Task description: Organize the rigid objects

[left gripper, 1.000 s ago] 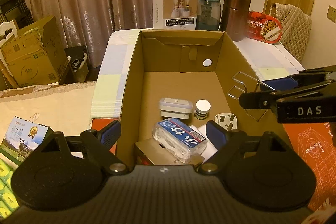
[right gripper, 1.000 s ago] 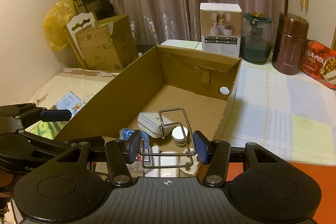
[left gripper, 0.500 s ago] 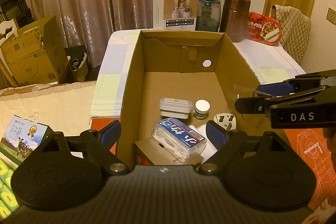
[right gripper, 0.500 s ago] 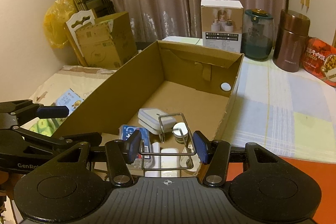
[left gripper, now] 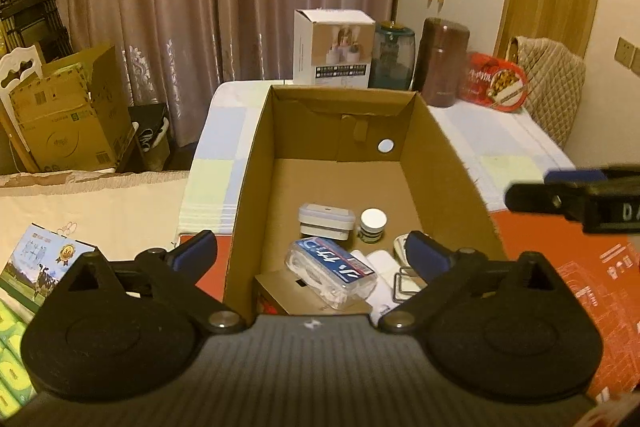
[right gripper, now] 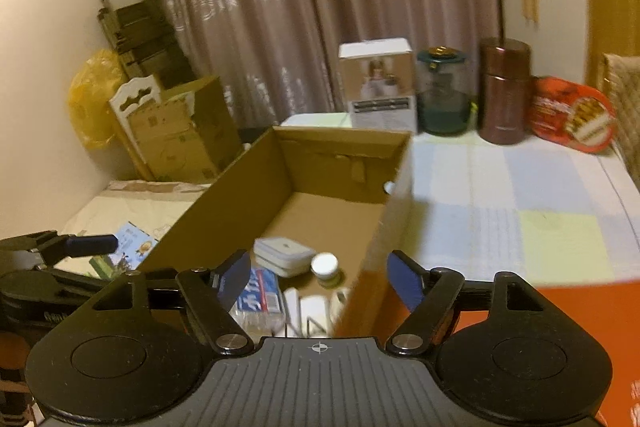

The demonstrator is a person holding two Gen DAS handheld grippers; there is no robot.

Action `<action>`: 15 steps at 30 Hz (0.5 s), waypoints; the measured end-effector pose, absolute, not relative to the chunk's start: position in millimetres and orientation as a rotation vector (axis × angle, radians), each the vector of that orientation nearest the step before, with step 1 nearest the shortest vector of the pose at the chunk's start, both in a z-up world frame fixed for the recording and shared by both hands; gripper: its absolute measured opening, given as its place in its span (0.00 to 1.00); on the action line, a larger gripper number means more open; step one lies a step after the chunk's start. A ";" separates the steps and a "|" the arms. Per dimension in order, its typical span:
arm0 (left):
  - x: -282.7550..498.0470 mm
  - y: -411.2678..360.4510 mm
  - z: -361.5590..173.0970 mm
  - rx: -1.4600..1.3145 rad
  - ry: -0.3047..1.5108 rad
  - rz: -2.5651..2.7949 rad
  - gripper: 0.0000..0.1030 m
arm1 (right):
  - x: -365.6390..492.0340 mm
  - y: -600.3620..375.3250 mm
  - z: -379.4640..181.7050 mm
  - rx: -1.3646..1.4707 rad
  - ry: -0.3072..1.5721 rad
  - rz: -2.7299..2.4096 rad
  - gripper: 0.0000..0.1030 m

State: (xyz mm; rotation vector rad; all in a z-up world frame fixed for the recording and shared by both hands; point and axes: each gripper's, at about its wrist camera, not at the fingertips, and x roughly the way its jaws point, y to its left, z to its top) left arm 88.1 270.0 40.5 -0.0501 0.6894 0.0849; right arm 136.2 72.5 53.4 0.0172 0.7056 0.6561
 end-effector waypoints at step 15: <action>26.3 249.1 62.2 -0.098 0.724 0.126 0.99 | 80.2 38.9 58.2 -0.013 0.809 0.598 0.78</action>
